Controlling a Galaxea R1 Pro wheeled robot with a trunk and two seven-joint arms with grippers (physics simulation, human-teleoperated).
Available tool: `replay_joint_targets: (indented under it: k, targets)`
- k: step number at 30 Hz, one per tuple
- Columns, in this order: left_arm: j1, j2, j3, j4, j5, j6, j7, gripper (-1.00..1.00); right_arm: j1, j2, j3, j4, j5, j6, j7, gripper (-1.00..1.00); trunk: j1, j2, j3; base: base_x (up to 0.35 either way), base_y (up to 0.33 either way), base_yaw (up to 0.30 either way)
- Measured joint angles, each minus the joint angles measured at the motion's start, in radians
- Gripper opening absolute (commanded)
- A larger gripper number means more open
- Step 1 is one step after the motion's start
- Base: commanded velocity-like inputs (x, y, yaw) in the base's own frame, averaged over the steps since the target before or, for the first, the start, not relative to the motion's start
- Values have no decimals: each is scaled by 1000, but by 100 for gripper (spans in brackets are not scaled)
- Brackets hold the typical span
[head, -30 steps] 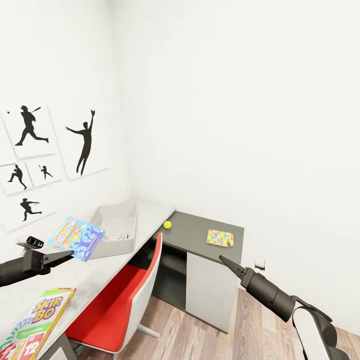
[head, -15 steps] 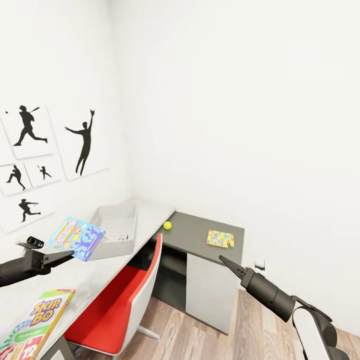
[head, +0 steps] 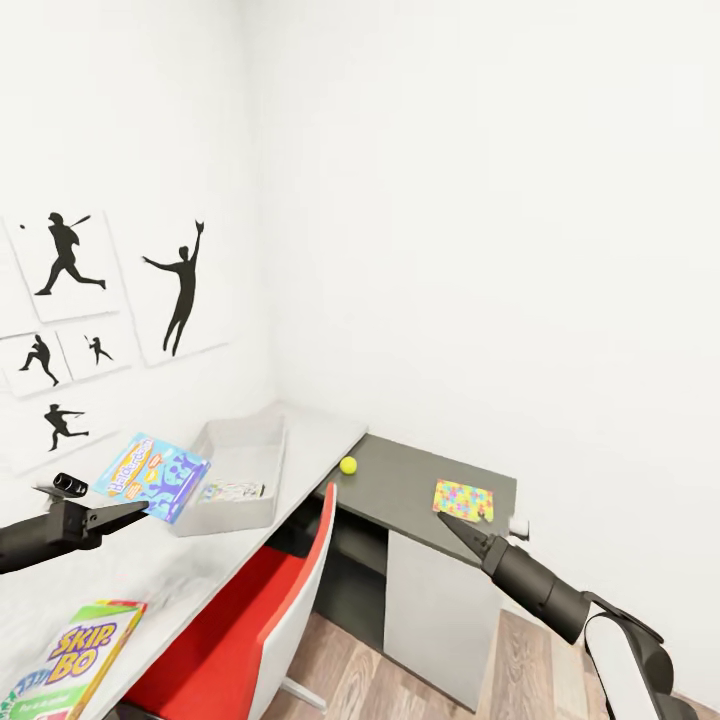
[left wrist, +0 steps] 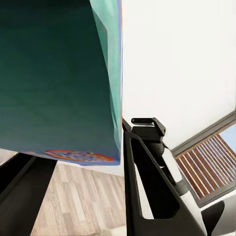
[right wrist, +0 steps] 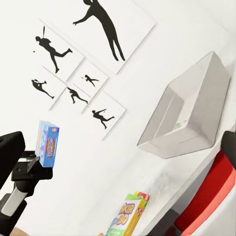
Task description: Put all the toys in the child's room - the three board games (two on the bed and one on the table), the two jigsaw puzzles on the table, and the tennis ball on the table - inside the toy box on the table in the child's room.
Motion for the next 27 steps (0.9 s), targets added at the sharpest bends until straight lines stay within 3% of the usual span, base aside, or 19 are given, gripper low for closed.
replay_joint_targets:
  k: [27]
  targets:
    - [0,0,0,0,0,-1,0,-100,0,0,0,0,0,0,0,100,0,0,21,262,-205,255]
